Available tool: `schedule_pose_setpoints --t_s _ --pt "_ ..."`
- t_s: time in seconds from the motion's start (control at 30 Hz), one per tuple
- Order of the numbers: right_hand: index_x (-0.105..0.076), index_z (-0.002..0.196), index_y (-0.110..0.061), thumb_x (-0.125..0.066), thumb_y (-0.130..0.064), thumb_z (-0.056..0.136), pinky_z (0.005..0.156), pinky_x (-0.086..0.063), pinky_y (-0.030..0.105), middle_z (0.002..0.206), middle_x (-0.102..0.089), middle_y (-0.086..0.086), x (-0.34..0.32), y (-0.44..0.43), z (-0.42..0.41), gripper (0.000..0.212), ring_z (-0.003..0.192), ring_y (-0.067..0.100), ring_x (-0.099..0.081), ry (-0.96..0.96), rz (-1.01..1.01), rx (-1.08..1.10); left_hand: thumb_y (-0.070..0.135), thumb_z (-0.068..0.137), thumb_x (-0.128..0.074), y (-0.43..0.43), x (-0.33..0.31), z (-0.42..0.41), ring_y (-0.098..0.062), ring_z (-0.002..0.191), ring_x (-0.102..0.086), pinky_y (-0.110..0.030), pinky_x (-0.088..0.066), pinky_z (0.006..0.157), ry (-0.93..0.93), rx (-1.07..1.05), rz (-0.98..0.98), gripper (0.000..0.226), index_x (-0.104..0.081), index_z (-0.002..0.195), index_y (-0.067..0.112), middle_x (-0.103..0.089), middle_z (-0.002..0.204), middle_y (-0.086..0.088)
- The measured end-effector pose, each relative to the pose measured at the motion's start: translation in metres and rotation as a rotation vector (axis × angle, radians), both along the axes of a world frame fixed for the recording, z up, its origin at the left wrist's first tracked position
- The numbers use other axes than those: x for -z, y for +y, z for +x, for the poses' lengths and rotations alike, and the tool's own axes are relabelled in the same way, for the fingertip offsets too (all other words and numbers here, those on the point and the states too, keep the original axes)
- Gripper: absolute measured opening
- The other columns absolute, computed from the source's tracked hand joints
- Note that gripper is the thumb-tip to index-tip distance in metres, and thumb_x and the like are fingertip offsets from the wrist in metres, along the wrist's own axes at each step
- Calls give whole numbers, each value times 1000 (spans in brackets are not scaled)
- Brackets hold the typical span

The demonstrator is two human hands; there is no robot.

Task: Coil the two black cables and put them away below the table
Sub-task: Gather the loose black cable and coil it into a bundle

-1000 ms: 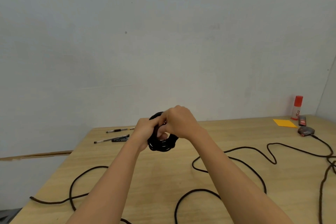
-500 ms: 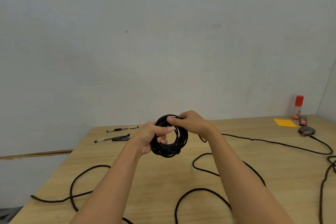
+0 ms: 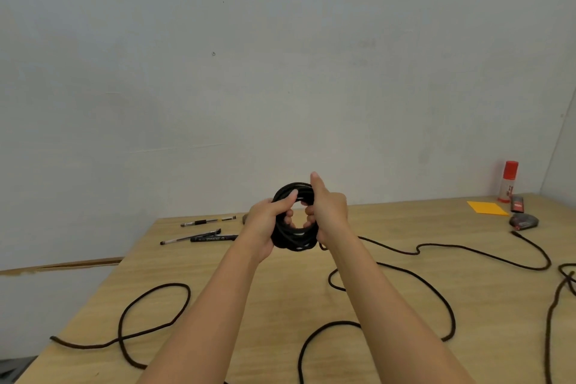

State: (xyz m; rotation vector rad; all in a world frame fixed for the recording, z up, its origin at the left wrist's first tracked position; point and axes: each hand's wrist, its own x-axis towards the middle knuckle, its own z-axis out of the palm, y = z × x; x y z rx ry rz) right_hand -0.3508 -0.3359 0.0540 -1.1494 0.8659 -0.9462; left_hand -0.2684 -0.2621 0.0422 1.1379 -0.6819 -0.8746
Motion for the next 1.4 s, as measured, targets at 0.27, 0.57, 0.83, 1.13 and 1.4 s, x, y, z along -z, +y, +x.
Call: schedule_pose_setpoints --t_s 0.27,0.57,0.83,1.13,1.4 --pt "-56 73 -5 -43 -21 92 50 -34 27 53 -51 5 11 6 0 28 46 17 -40 -116 52 -31 28 83 -70 -10 7 -17 -9 33 -42 -20 -41 43 237 -416 -102 24 -60 74 8 -45 58 -3" --pt "-61 97 8 -46 -46 93 74 -44 36 96 -64 25 -5 1 -12 56 90 36 -62 252 -298 -157 24 78 -73 -9 10 -12 -18 33 -27 -21 -27 39 -170 -512 41 42 -47 50 6 -34 43 -5" --pt "-59 67 -7 -74 -37 79 49 -48 25 57 -50 2 8 5 -19 36 46 17 -53 187 -360 -431 35 81 -69 5 -13 1 -12 34 -21 -24 -20 41 -234 -149 136 42 -48 52 13 -27 39 4" --pt "-54 62 -10 -78 -21 76 38 -28 21 45 -31 -4 -15 2 -12 30 35 9 -26 -56 -217 -290 78 81 -19 5 9 5 -30 90 -63 -42 -47 80 280 177 -125 84 -63 93 8 -66 92 -18" --pt "-54 70 -10 -74 -21 81 37 -31 16 42 -28 -9 -36 -6 -17 26 34 5 -26 -457 -23 -37 29 81 -67 4 45 -1 -15 100 -57 -37 -37 88 -521 285 247 13 -62 74 20 -64 89 4"
